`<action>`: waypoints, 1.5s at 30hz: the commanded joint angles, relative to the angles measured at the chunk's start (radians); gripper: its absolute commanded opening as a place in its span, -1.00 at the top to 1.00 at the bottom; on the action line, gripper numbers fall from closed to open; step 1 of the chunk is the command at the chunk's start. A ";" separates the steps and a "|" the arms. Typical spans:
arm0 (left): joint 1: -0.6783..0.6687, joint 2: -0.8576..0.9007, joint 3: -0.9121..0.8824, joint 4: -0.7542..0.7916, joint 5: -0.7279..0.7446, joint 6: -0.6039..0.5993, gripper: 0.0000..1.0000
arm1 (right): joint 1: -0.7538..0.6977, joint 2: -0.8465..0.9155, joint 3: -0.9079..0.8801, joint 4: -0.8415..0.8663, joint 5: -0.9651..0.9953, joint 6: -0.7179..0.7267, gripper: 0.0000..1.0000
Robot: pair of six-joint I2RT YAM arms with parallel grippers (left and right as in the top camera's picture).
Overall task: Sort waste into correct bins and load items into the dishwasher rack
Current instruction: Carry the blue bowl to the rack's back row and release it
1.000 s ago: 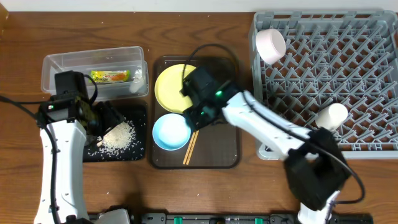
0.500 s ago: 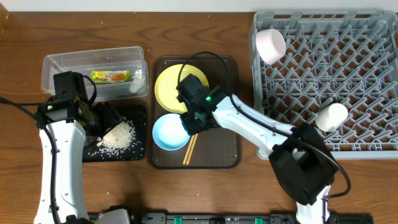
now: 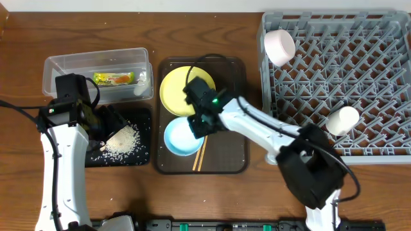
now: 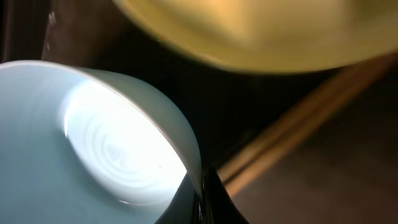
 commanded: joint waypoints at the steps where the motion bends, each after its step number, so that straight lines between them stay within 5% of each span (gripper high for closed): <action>1: 0.005 -0.001 0.002 -0.003 -0.012 -0.008 -0.58 | -0.078 -0.172 0.016 0.003 0.129 -0.038 0.98; 10: 0.005 -0.001 0.002 -0.003 -0.012 -0.008 -0.58 | -0.308 -0.392 0.016 0.051 0.615 -0.129 0.98; 18: 0.005 -0.001 0.002 -0.002 -0.012 -0.008 -0.59 | -0.512 -0.379 0.015 0.378 1.011 -0.270 0.99; 29: 0.005 -0.001 0.002 -0.003 -0.012 -0.008 -0.59 | -0.651 -0.196 0.015 0.774 1.220 -0.574 0.97; 45: 0.004 -0.001 0.002 -0.003 -0.011 -0.008 -0.59 | -0.681 0.070 0.015 0.873 1.231 -0.576 0.98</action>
